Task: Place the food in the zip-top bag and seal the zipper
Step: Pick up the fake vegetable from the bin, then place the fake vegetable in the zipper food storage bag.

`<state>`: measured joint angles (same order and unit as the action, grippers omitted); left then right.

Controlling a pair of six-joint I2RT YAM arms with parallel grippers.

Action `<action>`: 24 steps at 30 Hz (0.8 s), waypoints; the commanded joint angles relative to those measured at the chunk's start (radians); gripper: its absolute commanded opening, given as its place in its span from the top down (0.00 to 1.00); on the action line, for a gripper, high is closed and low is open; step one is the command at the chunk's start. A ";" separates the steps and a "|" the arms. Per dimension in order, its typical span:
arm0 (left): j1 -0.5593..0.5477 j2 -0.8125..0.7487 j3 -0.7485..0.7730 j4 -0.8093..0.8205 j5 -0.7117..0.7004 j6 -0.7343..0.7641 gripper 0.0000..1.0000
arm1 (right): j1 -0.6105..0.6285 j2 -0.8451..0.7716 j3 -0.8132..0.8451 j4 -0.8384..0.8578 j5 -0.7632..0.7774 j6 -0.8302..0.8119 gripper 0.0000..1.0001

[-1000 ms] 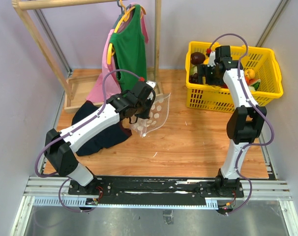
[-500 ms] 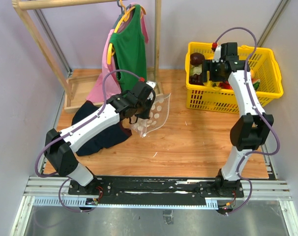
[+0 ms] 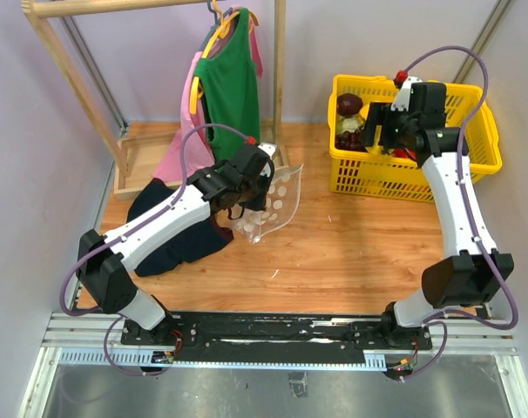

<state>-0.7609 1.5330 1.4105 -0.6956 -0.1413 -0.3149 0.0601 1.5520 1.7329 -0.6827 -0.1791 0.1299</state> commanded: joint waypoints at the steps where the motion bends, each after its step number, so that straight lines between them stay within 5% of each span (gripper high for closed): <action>1: 0.006 -0.030 -0.007 0.034 0.019 -0.006 1.00 | 0.058 -0.101 -0.087 0.075 -0.030 0.071 0.63; 12: 0.006 -0.053 -0.016 0.046 0.014 -0.013 1.00 | 0.276 -0.284 -0.329 0.186 -0.096 0.201 0.63; 24: 0.006 -0.063 -0.025 0.058 0.018 -0.024 1.00 | 0.512 -0.276 -0.515 0.362 -0.212 0.385 0.63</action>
<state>-0.7605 1.5101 1.3941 -0.6731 -0.1326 -0.3302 0.5289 1.2697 1.2675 -0.4202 -0.3576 0.4213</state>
